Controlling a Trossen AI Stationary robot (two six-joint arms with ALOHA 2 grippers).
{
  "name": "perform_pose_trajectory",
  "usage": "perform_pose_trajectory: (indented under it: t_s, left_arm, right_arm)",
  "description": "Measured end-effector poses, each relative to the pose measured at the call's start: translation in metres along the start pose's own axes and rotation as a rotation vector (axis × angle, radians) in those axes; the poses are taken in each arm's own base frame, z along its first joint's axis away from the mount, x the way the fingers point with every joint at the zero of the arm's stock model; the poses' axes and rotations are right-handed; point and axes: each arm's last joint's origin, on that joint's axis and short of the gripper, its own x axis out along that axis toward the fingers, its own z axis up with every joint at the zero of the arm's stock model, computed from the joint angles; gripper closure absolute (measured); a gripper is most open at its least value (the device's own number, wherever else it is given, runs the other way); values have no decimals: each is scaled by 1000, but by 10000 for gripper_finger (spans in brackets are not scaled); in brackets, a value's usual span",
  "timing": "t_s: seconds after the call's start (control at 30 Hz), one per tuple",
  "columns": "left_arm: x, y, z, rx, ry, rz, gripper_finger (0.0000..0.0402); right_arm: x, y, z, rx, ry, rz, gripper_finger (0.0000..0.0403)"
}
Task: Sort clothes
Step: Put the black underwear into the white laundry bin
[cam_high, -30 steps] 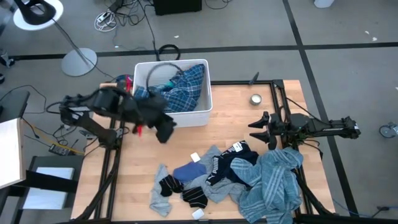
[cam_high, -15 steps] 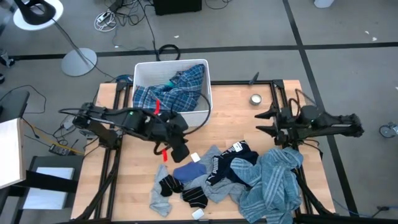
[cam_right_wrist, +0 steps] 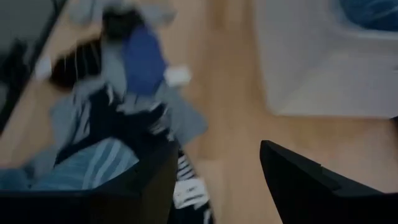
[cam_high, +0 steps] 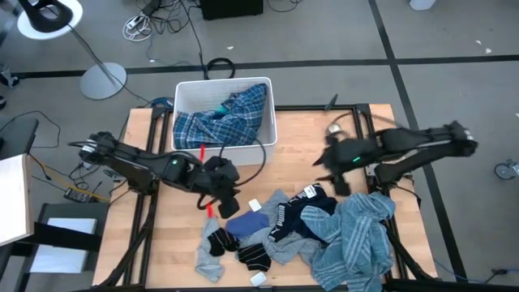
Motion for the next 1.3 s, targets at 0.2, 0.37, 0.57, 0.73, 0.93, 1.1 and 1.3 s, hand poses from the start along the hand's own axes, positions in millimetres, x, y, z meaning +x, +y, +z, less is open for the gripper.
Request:
perform_pose_trajectory:
  t_s: [0.2,0.37,0.57,0.73,0.93,1.1,1.3]
  left_arm:
    - [-11,17,-38,-18,-32,-67,300]
    - [-21,29,-68,-13,-29,-114,300]
    - [-22,35,-98,35,-10,-175,300]
    - [-11,34,-119,88,38,-186,300]
    - [6,32,-132,67,17,-278,300]
    - [20,26,-141,74,-9,-395,300]
    - [33,16,-147,158,-11,-428,300]
  right_arm:
    - [62,30,42,-4,176,46,174]
    - [110,46,61,103,283,45,174]
    - [161,61,57,238,422,41,174]
    - [196,69,40,320,539,-7,175]
    - [220,74,26,438,655,25,227]
    - [217,77,27,480,680,86,381]
    - [172,69,50,550,565,16,396]
